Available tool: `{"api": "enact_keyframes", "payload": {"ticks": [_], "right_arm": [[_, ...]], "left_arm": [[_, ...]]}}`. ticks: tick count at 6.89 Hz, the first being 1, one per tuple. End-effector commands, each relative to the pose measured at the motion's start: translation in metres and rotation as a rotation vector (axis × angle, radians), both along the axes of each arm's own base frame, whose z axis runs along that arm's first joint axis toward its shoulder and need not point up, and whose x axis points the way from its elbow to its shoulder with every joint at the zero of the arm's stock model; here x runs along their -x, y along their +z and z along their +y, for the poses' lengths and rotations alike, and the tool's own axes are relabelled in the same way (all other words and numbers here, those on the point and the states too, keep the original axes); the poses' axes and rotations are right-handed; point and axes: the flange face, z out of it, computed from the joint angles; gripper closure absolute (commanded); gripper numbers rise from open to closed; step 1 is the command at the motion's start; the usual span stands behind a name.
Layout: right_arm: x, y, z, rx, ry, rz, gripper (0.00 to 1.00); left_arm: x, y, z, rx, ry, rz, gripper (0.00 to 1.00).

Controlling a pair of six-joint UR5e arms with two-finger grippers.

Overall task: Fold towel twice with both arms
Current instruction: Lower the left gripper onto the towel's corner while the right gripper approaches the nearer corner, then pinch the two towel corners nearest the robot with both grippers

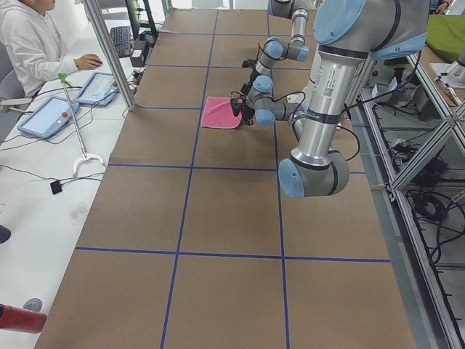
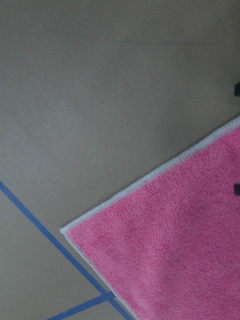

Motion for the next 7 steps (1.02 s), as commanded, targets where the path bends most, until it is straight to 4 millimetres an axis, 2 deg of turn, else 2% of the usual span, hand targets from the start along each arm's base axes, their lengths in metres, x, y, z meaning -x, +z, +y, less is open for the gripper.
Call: {"api": "enact_keyframes", "payload": {"ticks": [1,2,4,5,7], "right_arm": [[0.0025,0.0016,0.0054,-0.005,-0.003,0.005,0.36],[0.0027,0.0,0.0064,-0.006,-0.005,0.002,0.36],[0.0031,-0.0011,0.0067,-0.006,0.002,-0.002,0.57],[0.0032,0.0005,0.0064,-0.007,0.005,0.001,0.61],[0.0003,-0.0024,0.0061,-0.014,-0.001,0.001,0.55]], "left_arm": [[0.0009,0.0,-0.0014,-0.008,0.001,-0.003,1.0],[0.0009,-0.0002,-0.0014,-0.008,0.001,-0.001,1.0],[0.0016,-0.0002,-0.0025,-0.01,-0.003,-0.002,1.0],[0.0016,-0.0002,-0.0025,-0.01,-0.003,-0.002,1.0],[0.0012,0.0005,-0.0026,-0.01,-0.002,-0.004,1.0]]}}
